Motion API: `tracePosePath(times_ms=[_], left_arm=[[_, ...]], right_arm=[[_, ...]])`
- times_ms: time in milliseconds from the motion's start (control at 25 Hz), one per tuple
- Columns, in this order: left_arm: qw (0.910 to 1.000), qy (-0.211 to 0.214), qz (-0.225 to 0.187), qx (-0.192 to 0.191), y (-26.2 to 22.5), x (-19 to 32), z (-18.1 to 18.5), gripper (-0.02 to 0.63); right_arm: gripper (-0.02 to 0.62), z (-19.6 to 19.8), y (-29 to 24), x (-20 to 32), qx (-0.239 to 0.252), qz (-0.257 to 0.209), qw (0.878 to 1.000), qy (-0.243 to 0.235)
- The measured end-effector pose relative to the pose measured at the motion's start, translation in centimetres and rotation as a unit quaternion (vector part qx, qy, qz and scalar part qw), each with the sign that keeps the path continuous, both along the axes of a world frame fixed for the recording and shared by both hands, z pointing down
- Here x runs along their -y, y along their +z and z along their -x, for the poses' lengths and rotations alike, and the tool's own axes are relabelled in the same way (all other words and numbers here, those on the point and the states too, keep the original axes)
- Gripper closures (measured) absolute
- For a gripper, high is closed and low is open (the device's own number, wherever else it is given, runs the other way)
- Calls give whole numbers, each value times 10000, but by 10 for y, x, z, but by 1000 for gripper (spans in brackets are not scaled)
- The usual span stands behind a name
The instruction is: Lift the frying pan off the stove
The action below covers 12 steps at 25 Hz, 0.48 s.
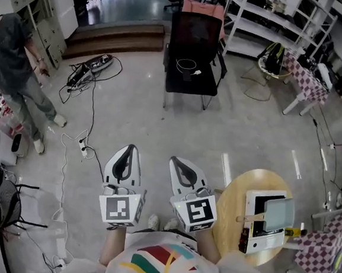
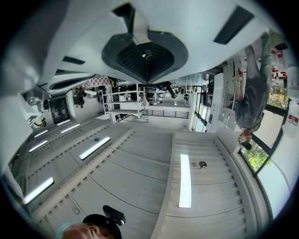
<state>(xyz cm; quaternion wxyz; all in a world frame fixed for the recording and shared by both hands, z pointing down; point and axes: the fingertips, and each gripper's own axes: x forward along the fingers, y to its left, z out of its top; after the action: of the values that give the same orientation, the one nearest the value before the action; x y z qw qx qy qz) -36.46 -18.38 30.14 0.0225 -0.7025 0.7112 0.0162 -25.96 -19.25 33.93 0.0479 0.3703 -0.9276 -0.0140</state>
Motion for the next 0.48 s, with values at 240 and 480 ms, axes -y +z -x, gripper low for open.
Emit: tracePosePath(times_ms=[240, 480], left_arm=[[9958, 877, -261, 93, -9, 25, -92, 600], [9757, 2172, -252, 151, -4, 39, -205, 600]], right_arm=[[601, -88, -3, 11, 34, -88, 9966, 816], [601, -199, -4, -6, 295, -45, 9763, 2144]])
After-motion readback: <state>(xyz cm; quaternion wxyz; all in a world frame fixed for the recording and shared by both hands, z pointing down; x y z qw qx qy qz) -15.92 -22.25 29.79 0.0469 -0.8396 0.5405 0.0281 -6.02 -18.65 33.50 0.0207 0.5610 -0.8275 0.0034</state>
